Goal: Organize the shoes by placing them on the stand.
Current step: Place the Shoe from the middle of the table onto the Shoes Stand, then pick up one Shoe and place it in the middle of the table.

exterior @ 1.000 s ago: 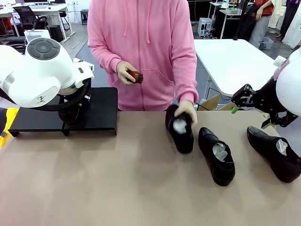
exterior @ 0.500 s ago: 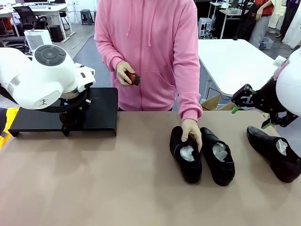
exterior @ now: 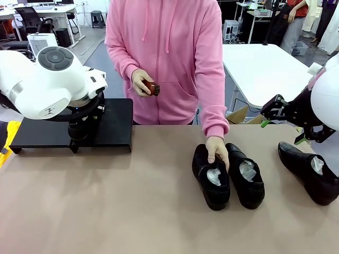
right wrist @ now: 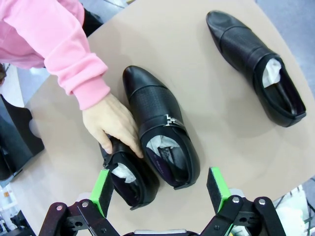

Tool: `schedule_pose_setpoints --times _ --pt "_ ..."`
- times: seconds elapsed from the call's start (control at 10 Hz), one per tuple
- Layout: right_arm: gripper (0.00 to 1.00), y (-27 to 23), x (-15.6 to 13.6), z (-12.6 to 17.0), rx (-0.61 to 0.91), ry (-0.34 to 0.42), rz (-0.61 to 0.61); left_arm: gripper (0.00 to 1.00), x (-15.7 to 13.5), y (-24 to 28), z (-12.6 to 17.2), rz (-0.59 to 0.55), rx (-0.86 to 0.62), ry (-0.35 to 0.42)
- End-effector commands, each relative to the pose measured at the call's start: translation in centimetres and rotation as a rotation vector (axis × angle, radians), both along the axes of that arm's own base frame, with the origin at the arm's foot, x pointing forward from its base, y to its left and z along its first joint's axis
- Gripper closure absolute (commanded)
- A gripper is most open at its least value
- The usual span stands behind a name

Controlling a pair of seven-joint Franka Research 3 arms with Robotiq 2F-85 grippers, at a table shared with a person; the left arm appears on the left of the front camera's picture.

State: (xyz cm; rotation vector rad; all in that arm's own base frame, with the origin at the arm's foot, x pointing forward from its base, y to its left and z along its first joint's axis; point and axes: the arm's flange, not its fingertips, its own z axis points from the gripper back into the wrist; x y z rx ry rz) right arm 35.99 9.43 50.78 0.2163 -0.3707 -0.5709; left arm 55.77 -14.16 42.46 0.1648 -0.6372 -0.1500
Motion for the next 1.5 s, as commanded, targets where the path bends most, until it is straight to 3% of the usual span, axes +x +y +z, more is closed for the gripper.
schedule_pose_setpoints --times 0.0,0.1,0.3,0.4,1.4 --pt "0.0 -0.1 0.2 0.0 0.014 -0.012 0.006 0.63 -1.6 0.5 1.5 0.032 -0.026 -0.046" --pt "0.0 -0.1 0.2 0.0 0.014 -0.012 0.006 0.63 -2.4 0.6 2.4 0.039 -0.039 -0.043" --pt "0.0 0.0 0.1 0.0 -0.028 0.022 0.005 0.63 -4.5 1.2 3.4 0.08 -0.083 0.04" --pt "0.0 0.0 0.0 0.0 -0.001 0.001 0.0 0.63 -1.7 0.2 2.5 0.038 -0.037 -0.03" --pt "0.0 0.0 -0.1 -0.1 -0.004 0.007 0.002 0.63 -1.7 0.2 2.5 0.038 -0.037 -0.03"
